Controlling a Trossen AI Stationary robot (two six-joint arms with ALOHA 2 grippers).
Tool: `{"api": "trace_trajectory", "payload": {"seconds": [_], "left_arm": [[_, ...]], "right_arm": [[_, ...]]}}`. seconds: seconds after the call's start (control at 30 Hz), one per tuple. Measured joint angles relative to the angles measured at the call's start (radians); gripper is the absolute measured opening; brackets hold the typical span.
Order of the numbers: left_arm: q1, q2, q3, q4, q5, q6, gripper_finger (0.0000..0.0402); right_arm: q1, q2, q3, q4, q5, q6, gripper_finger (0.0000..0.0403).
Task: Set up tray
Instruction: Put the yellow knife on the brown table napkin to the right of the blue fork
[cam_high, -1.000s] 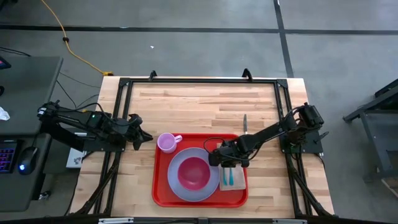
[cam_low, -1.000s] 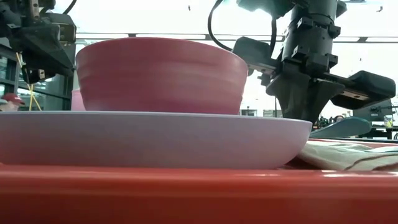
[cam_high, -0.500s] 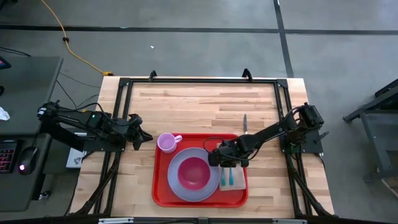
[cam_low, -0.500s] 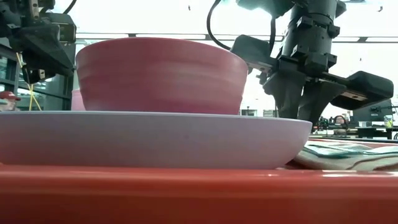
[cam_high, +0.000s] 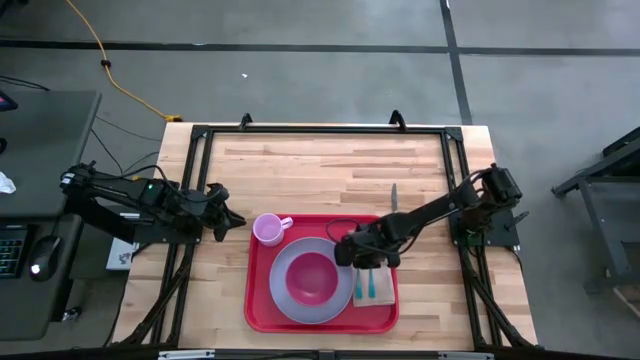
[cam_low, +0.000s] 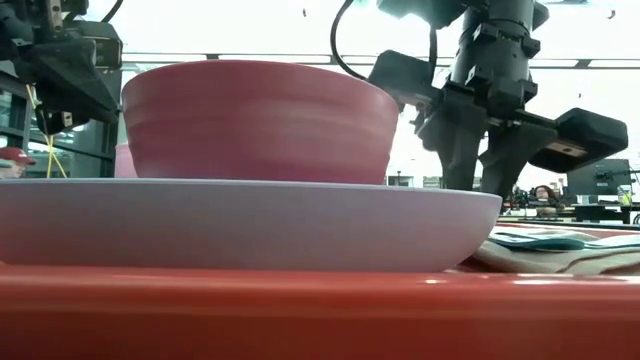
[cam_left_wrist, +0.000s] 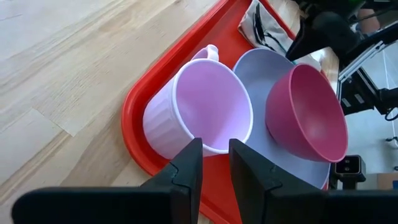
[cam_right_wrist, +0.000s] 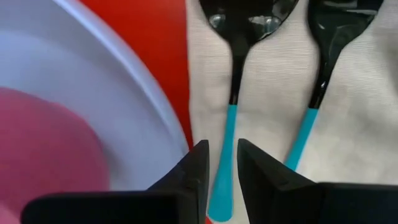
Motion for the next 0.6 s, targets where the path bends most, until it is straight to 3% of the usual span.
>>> {"api": "trace_trajectory", "payload": {"seconds": [0.33, 0.6], "left_arm": [[0.0, 0.0, 0.0, -0.008, 0.0, 0.018, 0.0111], [0.0, 0.0, 0.0, -0.016, 0.0, 0.018, 0.0111]], "right_arm": [[-0.034, -0.098, 0.0, -0.028, 0.029, -0.057, 0.0037], [-0.074, -0.209, 0.0, -0.266, 0.075, -0.082, 0.0012]]}}
